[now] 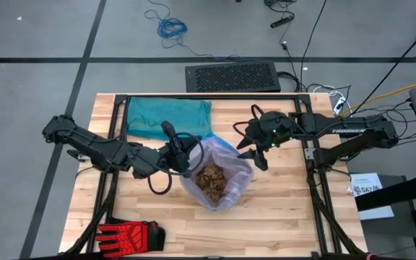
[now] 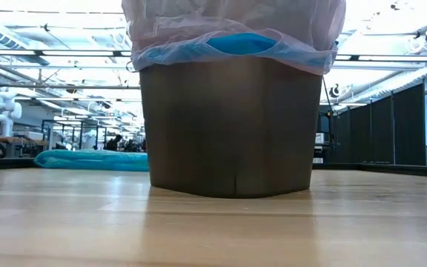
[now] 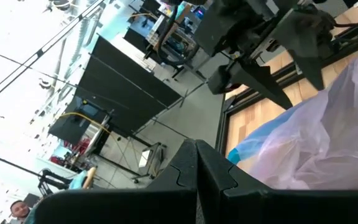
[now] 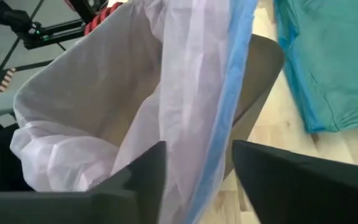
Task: Place trash/remove bag and relplace
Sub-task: Remove the trash bag from the trash bin and put it on the top right of the table
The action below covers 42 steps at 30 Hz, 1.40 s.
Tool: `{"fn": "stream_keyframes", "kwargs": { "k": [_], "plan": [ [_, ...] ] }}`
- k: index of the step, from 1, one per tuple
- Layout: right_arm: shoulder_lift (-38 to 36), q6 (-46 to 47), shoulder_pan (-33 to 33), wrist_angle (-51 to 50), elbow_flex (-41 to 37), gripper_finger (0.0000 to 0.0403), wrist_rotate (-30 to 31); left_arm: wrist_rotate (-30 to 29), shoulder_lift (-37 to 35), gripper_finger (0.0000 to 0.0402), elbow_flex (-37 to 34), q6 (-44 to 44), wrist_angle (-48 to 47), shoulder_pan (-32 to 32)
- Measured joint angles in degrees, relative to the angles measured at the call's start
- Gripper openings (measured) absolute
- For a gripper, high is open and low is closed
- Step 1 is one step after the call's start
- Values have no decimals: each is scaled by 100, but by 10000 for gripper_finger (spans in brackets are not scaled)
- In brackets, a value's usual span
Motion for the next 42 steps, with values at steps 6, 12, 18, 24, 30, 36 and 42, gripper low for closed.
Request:
{"fn": "stream_keyframes", "kwargs": {
  "k": [6, 12, 18, 24, 30, 36, 42],
  "plan": [
    [147, 78, -4, 118, 0, 19, 42, -285, -1, 0, 0, -1, -3, 0],
    [326, 199, 17, 327, 0, 5, 180, -644, 1, 0, 0, -5, 2, 0],
    [291, -179, 473, 510, 2, 1, 1166, -1325, 0, 0, 0, -216, 13, 68],
    [282, -1059, 1311, 883, 4, 0, 2112, -1285, -1, 4, 0, -445, -91, 245],
    [282, -1784, 2068, 967, 7, 0, 3390, -641, 0, 53, 0, -758, -456, 323],
    [282, -2072, 2416, 1007, 7, 0, 4084, -29, -1, 109, 0, -757, -562, 205],
    [282, -1958, 2427, 1090, 7, 0, 4102, 657, -1, 127, 0, -1551, -949, 431]
  ]
}}
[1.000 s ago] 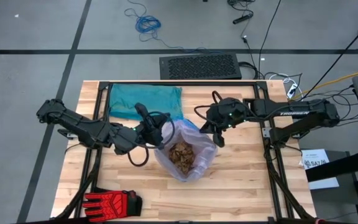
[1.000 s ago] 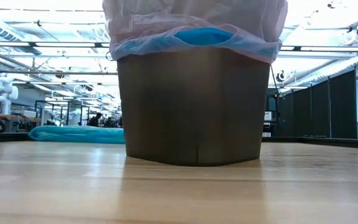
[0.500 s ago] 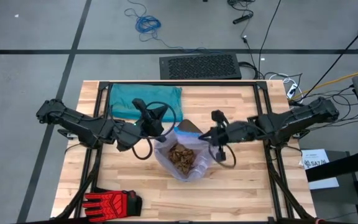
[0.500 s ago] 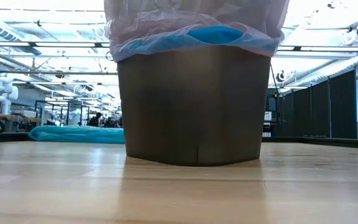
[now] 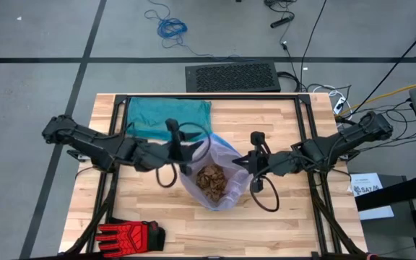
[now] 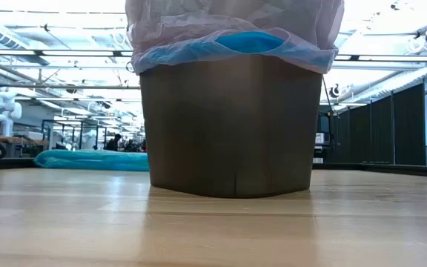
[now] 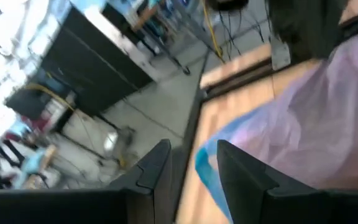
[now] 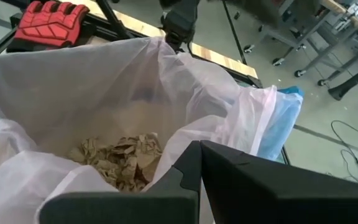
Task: Place trash/remove bag and relplace
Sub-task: Remove the trash bag from the trash bin and put it on the top right of the table
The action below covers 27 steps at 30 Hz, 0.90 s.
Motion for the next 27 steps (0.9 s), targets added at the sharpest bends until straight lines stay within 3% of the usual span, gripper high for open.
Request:
{"fn": "stream_keyframes", "kwargs": {
  "k": [11, 19, 24, 27],
  "plan": [
    [0, 57, 0, 39, 2, 0, -16, 2594, 0, 128, -2, -1206, -472, 1343],
    [0, 59, 0, 39, 2, 0, -21, 2882, 0, 128, -2, -1310, -651, 1838],
    [0, 59, 0, 39, 2, 0, -27, 3772, 27, 128, -2, -1602, -686, 2038],
    [0, 59, 0, 37, 2, 0, -28, 3966, 147, 128, -3, -1604, -701, 2111]
  ]
}}
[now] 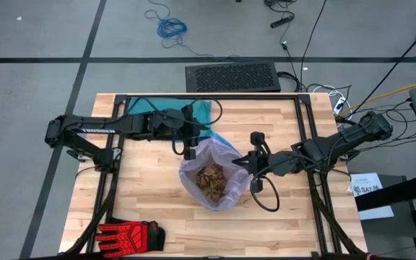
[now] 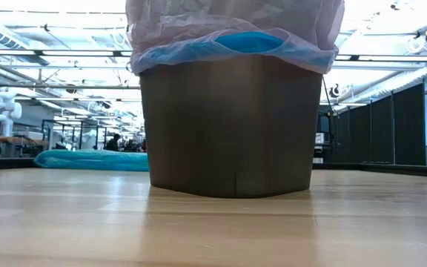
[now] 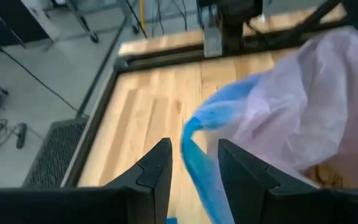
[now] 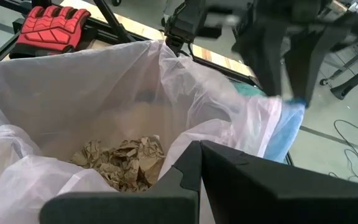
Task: Place trash/remove bag and relplace
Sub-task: Remove the trash bag from the trash bin and put it on the top right of the table
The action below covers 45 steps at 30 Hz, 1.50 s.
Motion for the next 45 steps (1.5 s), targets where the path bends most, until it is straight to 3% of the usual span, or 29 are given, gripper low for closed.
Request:
{"fn": "stream_keyframes", "kwargs": {
  "k": [7, 13, 18, 23, 29, 36, 41, 45],
  "plan": [
    [-2, 0, 0, -2, 0, 0, -1, -44, 115, 112, -1, 155, 84, 62],
    [-2, 0, 0, -2, 0, 0, -1, -53, 91, 14, -1, 155, 290, 57],
    [-2, 366, -7, -40, 0, 0, 19, -102, 91, 2, -1, 233, 322, -27],
    [-2, 799, -180, -209, 0, 14, 31, -877, 65, 1, 120, 634, 307, -326],
    [-2, 1116, -533, -147, 0, 68, 32, -1419, 54, 1, 500, 946, 129, -737],
    [-2, 1024, -855, 407, 0, 170, 39, -2116, 52, 0, 629, 1184, 29, -1158],
    [-2, 747, -1152, 50, 0, 235, -126, -2429, 52, 0, 630, 1259, 8, -1378],
    [-2, 899, -1564, -333, 0, 255, -478, -2808, 52, 0, 632, 1219, -207, -1388]
  ]
}}
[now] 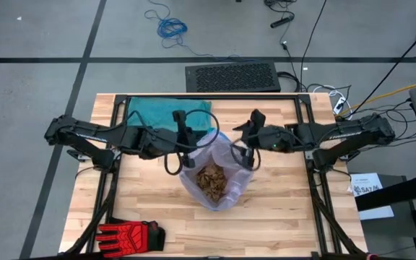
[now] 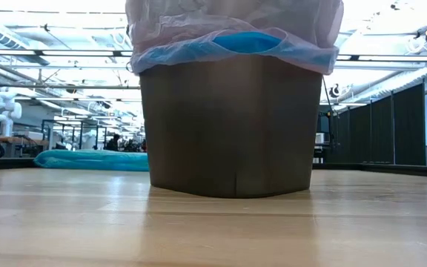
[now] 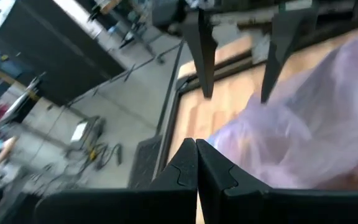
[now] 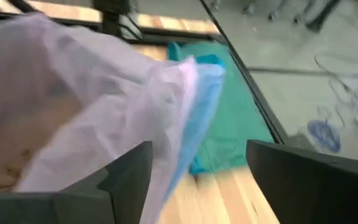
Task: Place trash/remove bag and relplace
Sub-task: Remove the trash bag from the trash bin and put it on the top right of the table
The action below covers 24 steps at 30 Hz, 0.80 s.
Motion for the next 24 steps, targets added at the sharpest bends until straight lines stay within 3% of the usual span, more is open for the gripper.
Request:
{"fn": "stream_keyframes", "kwargs": {
  "k": [3, 9, 12, 19, 24],
  "plan": [
    [0, 196, -370, -95, 0, 254, -232, -406, 0, 0, 0, -65, -228, 57],
    [118, 1180, -1332, 209, -2, 250, -3161, -513, -22, 0, 0, -170, -446, 137],
    [307, 1773, -1690, 456, -2, 250, -4221, -511, -26, 0, 0, -170, -441, 133],
    [847, 2619, -1968, 1177, -2, 240, -5320, -513, -26, 0, 0, -316, -472, 133],
    [1137, 2669, -1805, 1495, -4, 171, -5514, -521, -115, 0, 0, -629, -704, 133]
  ]
}}
